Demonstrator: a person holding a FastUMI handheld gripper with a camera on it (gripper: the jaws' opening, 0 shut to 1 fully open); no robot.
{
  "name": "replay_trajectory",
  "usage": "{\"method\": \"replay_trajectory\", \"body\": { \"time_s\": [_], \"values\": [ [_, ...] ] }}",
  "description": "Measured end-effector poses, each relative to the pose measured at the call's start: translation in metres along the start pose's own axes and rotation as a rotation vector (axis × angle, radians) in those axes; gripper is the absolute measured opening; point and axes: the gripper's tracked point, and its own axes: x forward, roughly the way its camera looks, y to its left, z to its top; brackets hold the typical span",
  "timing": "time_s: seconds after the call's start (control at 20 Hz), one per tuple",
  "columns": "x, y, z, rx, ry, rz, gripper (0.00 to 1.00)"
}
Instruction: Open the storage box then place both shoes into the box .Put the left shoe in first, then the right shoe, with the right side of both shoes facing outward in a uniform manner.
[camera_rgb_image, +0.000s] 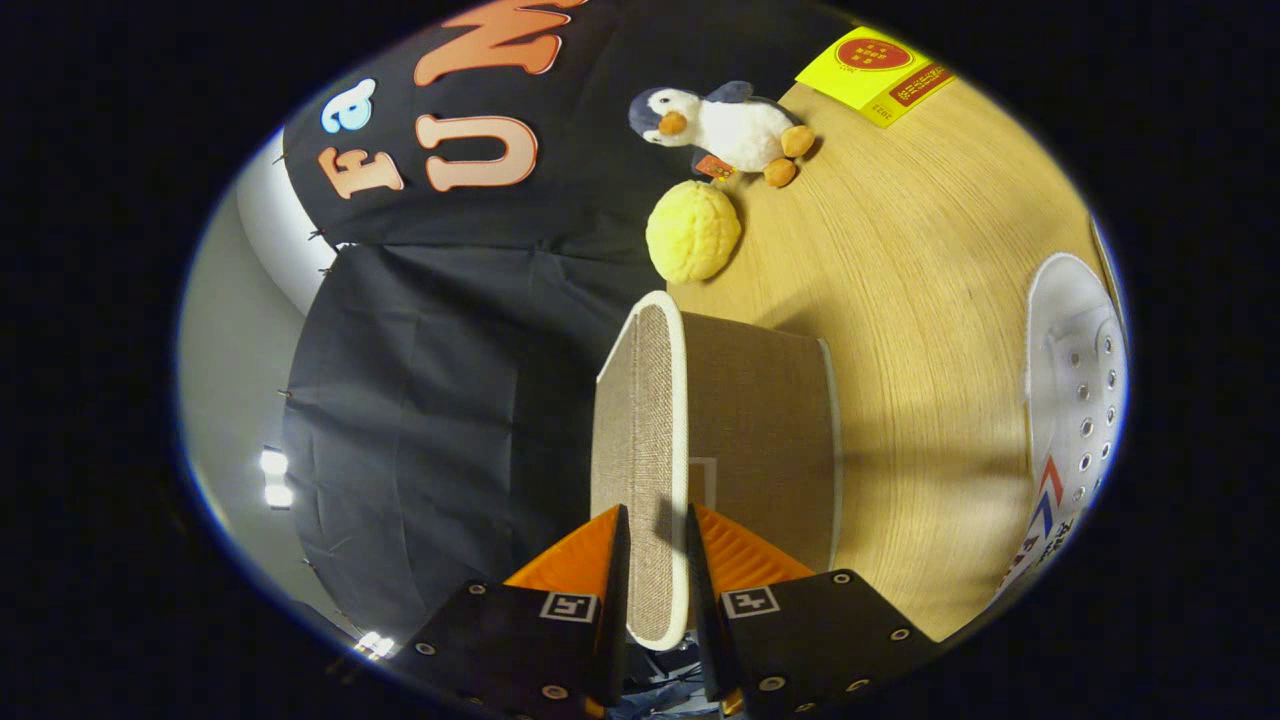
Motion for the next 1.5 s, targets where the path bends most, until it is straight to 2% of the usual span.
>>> {"method": "replay_trajectory", "body": {
  "time_s": [0.05,0.15,0.3,0.35,0.45,0.5,0.6,0.8,1.1,1.4,1.5],
  "values": [
    [0.000,0.007,0.001,-0.010,-0.009,0.015,0.30],
    [0.004,0.004,0.001,-0.051,-0.015,-0.012,0.29],
    [0.017,-0.023,-0.008,-0.059,0.009,-0.126,0.26],
    [0.022,-0.019,-0.008,-0.039,-0.005,-0.110,0.18],
    [0.021,-0.003,-0.014,-0.013,0.001,-0.080,0.10],
    [0.022,-0.001,-0.018,0.012,0.024,-0.082,0.02],
    [0.021,0.006,-0.021,0.036,0.040,-0.075,0.02],
    [0.014,0.030,-0.011,-0.027,-0.005,-0.065,0.01],
    [0.011,0.109,-0.005,-0.154,-0.026,0.017,0.02],
    [0.048,0.180,-0.015,-0.295,0.007,0.063,0.02],
    [0.070,0.194,-0.019,-0.298,0.029,0.083,0.02]
  ]
}}
